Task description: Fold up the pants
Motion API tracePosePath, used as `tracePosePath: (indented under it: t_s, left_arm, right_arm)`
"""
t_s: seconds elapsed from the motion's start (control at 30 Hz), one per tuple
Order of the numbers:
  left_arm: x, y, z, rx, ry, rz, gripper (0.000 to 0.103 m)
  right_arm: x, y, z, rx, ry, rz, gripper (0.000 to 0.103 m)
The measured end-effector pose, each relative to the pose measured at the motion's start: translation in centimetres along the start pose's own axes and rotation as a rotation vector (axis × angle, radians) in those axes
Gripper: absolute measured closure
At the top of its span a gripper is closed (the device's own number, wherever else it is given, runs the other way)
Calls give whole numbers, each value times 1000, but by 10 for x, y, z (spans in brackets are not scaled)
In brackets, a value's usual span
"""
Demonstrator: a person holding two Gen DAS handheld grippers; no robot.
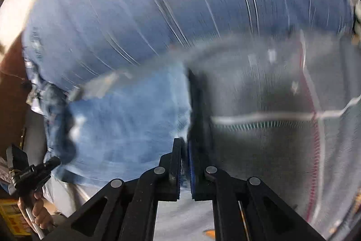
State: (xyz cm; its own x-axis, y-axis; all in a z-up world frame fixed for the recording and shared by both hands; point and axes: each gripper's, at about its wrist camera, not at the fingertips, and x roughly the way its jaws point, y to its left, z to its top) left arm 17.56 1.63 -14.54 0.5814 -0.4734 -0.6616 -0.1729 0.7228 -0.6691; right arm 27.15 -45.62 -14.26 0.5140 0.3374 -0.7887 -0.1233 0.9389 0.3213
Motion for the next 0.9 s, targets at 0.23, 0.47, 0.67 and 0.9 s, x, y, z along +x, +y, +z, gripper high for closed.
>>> tracePosePath:
  t_s: [0.23, 0.47, 0.67, 0.9]
  left_arm:
    - [-56, 29, 67, -101, -181, 72, 47]
    - [-47, 96, 89, -270, -151, -29, 47]
    - [-56, 116, 91, -247, -186, -7, 47]
    - [-68, 138, 94, -346, -188, -85, 47]
  right_arm:
    - [-22, 142, 8, -189, -89, 299, 27]
    - [81, 239, 32, -175, 68, 425, 28]
    - [173, 285, 58, -140, 136, 413, 34]
    - [212, 307, 57, -87, 200, 533, 89]
